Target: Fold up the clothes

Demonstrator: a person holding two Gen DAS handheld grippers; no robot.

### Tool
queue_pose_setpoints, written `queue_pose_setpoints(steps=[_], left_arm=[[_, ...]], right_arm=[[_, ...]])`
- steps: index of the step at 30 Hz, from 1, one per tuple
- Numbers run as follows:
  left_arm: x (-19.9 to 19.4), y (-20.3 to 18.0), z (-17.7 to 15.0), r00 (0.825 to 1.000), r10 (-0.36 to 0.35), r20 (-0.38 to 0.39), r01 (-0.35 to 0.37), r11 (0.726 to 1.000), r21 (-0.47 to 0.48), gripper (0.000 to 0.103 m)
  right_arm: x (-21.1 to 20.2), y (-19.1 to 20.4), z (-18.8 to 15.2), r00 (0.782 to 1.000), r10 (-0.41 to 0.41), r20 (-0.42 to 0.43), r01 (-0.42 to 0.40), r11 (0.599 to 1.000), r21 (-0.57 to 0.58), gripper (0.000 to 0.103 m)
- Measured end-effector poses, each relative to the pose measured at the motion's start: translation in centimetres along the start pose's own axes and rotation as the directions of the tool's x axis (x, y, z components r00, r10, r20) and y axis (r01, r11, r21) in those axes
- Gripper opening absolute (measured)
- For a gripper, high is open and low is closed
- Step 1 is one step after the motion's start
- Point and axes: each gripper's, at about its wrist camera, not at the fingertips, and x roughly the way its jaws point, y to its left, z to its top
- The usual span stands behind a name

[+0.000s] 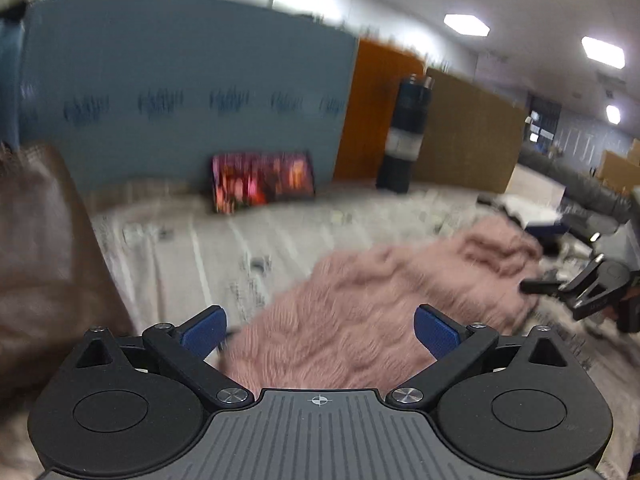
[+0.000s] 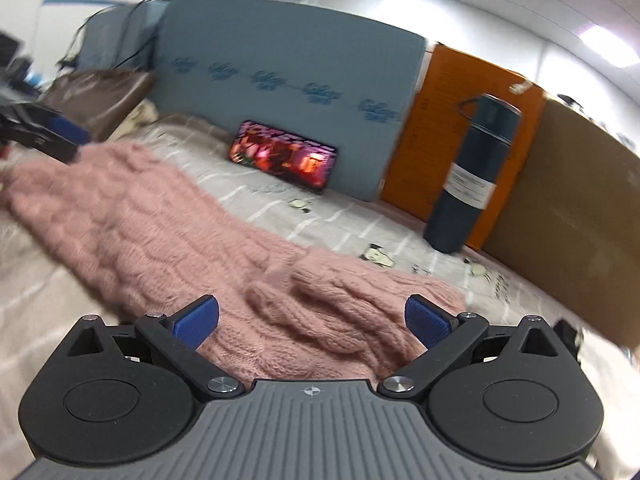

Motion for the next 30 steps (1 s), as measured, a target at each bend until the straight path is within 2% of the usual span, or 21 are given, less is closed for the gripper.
queue_pose_setpoints(steps=[2, 4, 7, 9, 11, 12, 13, 14, 16, 18, 21, 24, 28, 30], left_arm=[[0.8, 0.5, -0.6, 0.998, -0.056, -0.042, 0.054, 0.997, -0.052, 0.101], [1.5, 0.2, -1.1, 0.993, -0.093, -0.068, 0.089, 0.994, -0.063, 0.101], [1.9, -1.5, -1.8, 0.995, -0.041, -0.090, 0.044, 0.998, 0.036, 0.100], [1.6, -2.7, -1.9, 0.996, -0.012, -0.087, 0.021, 0.995, 0.098, 0.087], [1.1, -3.6, -2.0, 0.998, -0.013, -0.062, 0.023, 0.988, 0.152, 0.036], [0.8, -4.0, -2.0, 0.999, -0.018, -0.037, 0.025, 0.985, 0.173, 0.034], [0.3, -4.5, -2.0, 1.000, -0.015, -0.010, 0.016, 0.981, 0.193, 0.032], [0.0, -4.7, -1.9, 1.000, -0.003, 0.022, -0.002, 0.979, 0.203, 0.031], [-0.5, -4.7, -1.6, 0.996, 0.018, 0.084, -0.034, 0.980, 0.196, 0.030], [-1.0, -4.1, -0.9, 0.991, 0.052, 0.126, -0.074, 0.981, 0.179, 0.029], [-1.1, -2.8, 0.3, 0.978, 0.124, 0.167, -0.149, 0.978, 0.148, 0.029], [-0.8, -0.8, 1.2, 0.981, 0.133, 0.140, -0.145, 0.986, 0.082, 0.030], [0.2, 1.0, 1.0, 0.994, 0.096, 0.052, -0.097, 0.995, 0.023, 0.032], [0.4, 1.2, 1.0, 0.995, 0.090, 0.045, -0.092, 0.995, 0.031, 0.035]], right_arm=[[0.9, 0.0, 0.2, 1.000, -0.014, -0.014, 0.014, 1.000, -0.017, 0.100], [1.9, -0.3, 0.3, 0.999, -0.024, -0.032, 0.023, 1.000, -0.016, 0.100], [3.6, -1.4, 0.0, 0.998, -0.004, -0.057, 0.006, 0.999, 0.048, 0.100], [4.3, -2.1, -0.3, 0.998, 0.011, -0.061, -0.005, 0.994, 0.107, 0.099], [4.8, -2.9, -0.6, 0.998, 0.021, -0.061, -0.011, 0.987, 0.163, 0.094], [4.8, -3.1, -0.7, 0.998, 0.019, -0.060, -0.008, 0.983, 0.182, 0.081], [4.8, -3.3, -0.8, 0.998, 0.011, -0.058, 0.000, 0.980, 0.199, 0.058], [4.7, -3.6, -0.8, 0.998, -0.008, -0.057, 0.020, 0.977, 0.212, 0.048], [4.3, -4.3, -0.6, 0.999, -0.044, -0.032, 0.050, 0.968, 0.246, 0.021], [3.3, -5.6, -0.2, 0.996, -0.086, 0.015, 0.077, 0.949, 0.306, 0.016], [1.3, -8.2, 0.3, 0.975, -0.190, 0.112, 0.125, 0.896, 0.426, 0.013], [-0.1, -11.5, -0.1, 0.950, -0.269, 0.156, 0.131, 0.800, 0.585, 0.013], [0.2, -14.9, -2.8, 0.955, -0.281, 0.097, 0.122, 0.670, 0.732, 0.013], [1.0, -15.5, -4.3, 0.964, -0.262, 0.050, 0.132, 0.629, 0.766, 0.013]])
